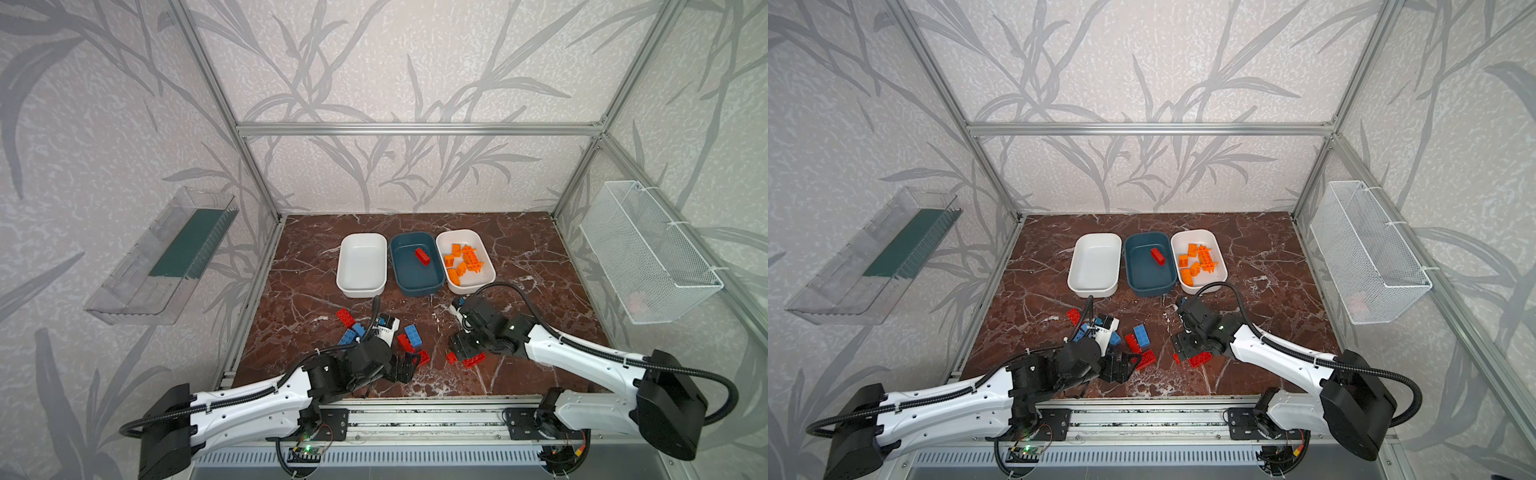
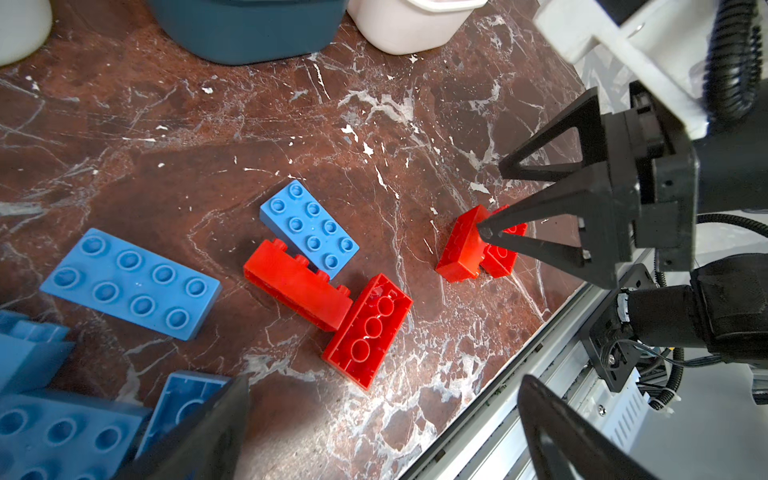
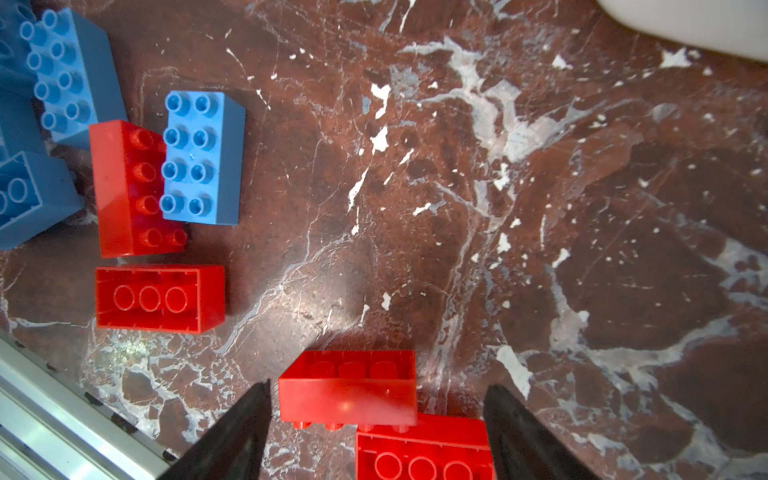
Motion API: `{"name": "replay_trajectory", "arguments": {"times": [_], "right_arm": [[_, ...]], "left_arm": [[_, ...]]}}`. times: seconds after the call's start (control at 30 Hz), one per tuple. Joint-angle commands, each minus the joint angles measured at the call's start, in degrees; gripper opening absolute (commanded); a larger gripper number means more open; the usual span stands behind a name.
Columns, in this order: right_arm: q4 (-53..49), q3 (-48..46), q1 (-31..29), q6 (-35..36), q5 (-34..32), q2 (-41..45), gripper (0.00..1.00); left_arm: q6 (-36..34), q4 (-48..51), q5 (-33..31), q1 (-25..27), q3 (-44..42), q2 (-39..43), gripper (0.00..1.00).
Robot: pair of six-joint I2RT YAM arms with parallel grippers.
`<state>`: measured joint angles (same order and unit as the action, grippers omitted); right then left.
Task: Sort the legos into containers by color
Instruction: 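Lower the right gripper onto the red brick nearest the robot and grasp it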
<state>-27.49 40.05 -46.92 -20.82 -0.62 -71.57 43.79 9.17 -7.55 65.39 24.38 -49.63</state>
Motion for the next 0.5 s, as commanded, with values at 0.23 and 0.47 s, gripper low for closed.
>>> {"name": "replay_trajectory", "arguments": {"times": [0.23, 0.47], "right_arm": [[-1.08, 0.90, -3.78, -2.03, -0.88, -5.90, 0.82], [0.07, 0.73, -5.02, -2.50, -0.68, -7.75, 0.82]], "left_arm": [[1.90, 0.14, -4.64, 2.18, -1.25, 1.86, 0.99], [2.26, 1.21, -5.90, 2.38, -2.40, 4.31, 0.99]]}}
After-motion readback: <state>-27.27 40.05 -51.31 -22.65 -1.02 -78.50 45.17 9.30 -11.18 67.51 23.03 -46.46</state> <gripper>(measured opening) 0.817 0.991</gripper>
